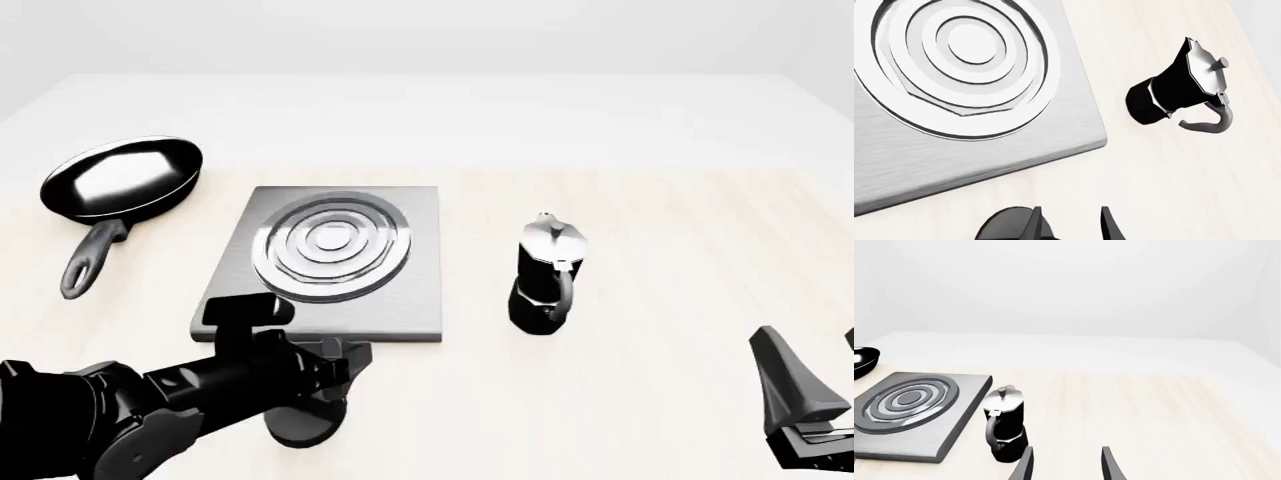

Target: Turn on the stove and put the moka pot on it.

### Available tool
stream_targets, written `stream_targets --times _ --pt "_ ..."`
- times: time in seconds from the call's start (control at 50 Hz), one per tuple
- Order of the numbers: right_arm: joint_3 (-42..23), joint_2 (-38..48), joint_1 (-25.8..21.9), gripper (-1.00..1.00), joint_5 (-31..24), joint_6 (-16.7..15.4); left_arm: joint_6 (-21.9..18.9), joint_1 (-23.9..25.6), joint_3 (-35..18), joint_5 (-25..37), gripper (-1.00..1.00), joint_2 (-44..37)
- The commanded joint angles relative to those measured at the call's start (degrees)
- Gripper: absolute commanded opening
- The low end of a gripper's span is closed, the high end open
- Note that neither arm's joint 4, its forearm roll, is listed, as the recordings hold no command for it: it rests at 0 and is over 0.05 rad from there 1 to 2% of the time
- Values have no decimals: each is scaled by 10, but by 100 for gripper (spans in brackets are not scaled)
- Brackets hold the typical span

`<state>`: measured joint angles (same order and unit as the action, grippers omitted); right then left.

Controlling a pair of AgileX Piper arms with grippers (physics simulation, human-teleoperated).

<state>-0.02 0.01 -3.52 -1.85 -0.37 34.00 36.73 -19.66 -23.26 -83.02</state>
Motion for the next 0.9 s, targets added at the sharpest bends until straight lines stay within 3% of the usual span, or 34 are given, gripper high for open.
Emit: stream_targets --times 0.02,0.36,0.9 --pt "0 0 0 100 -1 1 -36 -45 30 19 100 -30" --pt "0 1 -1 100 -3 1 -33 -60 39 5 100 -46" --pt "0 1 -12 100 -2 1 -57 -94 51 36 100 10"
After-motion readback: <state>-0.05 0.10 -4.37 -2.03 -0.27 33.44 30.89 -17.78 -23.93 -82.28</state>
